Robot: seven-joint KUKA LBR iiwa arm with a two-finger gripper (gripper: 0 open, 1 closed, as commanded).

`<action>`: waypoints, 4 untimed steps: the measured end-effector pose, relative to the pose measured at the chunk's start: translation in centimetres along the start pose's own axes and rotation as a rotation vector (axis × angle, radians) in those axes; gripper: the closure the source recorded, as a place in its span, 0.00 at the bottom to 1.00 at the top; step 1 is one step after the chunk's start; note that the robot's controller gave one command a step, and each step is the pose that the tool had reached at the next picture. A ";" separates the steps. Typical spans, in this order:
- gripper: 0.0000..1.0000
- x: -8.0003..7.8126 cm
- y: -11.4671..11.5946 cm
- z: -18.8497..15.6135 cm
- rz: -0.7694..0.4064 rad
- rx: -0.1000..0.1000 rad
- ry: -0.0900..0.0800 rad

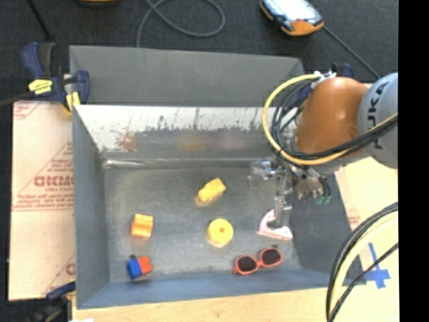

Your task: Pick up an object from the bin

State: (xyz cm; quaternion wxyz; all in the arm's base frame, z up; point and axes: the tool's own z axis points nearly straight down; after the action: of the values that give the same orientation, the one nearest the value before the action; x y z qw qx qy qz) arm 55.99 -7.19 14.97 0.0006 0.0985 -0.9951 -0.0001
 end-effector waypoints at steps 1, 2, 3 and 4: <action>0.00 -2.9 3.0 2.5 -0.042 0.004 -0.009; 0.00 -3.1 6.9 6.0 -0.113 0.002 -0.006; 1.00 -6.8 8.8 4.4 -0.133 0.002 -0.005; 0.00 -6.8 8.8 4.4 -0.135 0.002 -0.005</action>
Offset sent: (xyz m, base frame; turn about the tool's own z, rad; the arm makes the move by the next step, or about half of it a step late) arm 0.0137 0.0780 -0.0643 -0.1139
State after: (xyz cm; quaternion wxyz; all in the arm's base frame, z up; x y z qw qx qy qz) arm 60.97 2.78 10.56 -0.0021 0.1655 -0.9862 0.0006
